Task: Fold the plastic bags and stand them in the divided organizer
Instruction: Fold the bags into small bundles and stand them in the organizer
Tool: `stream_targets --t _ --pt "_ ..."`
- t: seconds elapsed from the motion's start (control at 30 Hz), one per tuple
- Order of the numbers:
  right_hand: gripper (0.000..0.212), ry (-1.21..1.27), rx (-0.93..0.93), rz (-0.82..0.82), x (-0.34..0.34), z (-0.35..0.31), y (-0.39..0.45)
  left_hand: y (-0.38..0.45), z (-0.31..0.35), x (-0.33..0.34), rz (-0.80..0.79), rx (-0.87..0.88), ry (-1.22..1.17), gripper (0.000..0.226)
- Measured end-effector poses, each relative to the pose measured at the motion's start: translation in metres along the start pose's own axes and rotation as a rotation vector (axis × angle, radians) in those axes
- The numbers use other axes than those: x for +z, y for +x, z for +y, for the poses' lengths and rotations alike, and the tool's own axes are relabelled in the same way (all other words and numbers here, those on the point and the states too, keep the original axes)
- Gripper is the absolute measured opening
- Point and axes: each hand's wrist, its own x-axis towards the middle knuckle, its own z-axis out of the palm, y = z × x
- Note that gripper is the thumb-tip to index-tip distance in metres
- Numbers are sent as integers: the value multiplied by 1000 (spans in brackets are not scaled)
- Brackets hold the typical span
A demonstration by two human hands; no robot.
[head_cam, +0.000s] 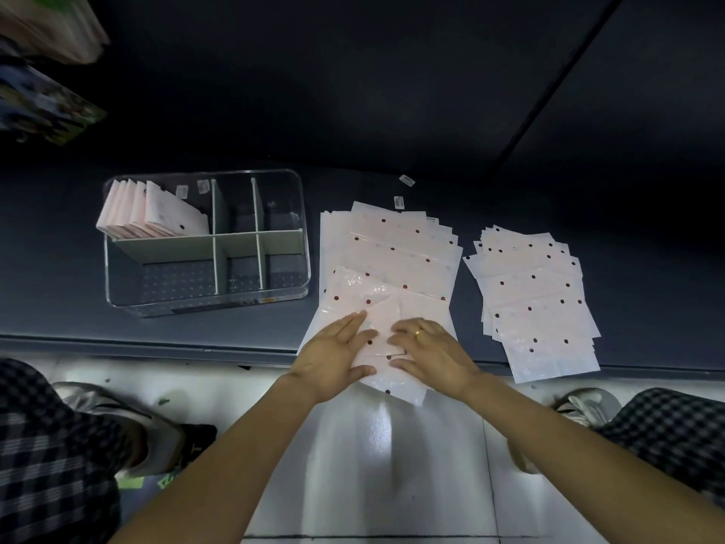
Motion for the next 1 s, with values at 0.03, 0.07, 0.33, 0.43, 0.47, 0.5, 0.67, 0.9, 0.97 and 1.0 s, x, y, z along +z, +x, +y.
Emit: stream_targets --t 0.03,0.07,0.33,0.43,0.47,0.5,0.67,0.9,0.97,1.0 --pt "29 -26 -24 26 0 -2 1 1 0 -1 24 -12 -16 64" --pt "27 -53 -48 47 0 -3 3 3 0 -2 46 -25 -30 63" --pt "18 159 133 -18 -36 -4 25 8 -1 -24 209 -177 -360 28" --pt "24 330 237 0 -63 -3 40 10 -4 -51 353 -259 -510 13" --pt "26 319 224 -8 -73 -6 46 10 -6 -61 365 -236 -534 17" --pt "29 300 201 -19 -83 -9 53 9 -7 -72 374 -201 -546 19" --pt "24 219 133 -10 -124 -39 98 0 -19 -131 416 -102 -607 17" --pt "19 649 208 -198 -159 -71 177 -32 -84 -172 431 -235 -947 21" --pt "14 681 226 -211 -160 -82 200 -40 -103 -176 501 -282 -974 19" --pt "14 693 240 -206 -159 -88 213 -43 -112 -177 555 -318 -951 16"
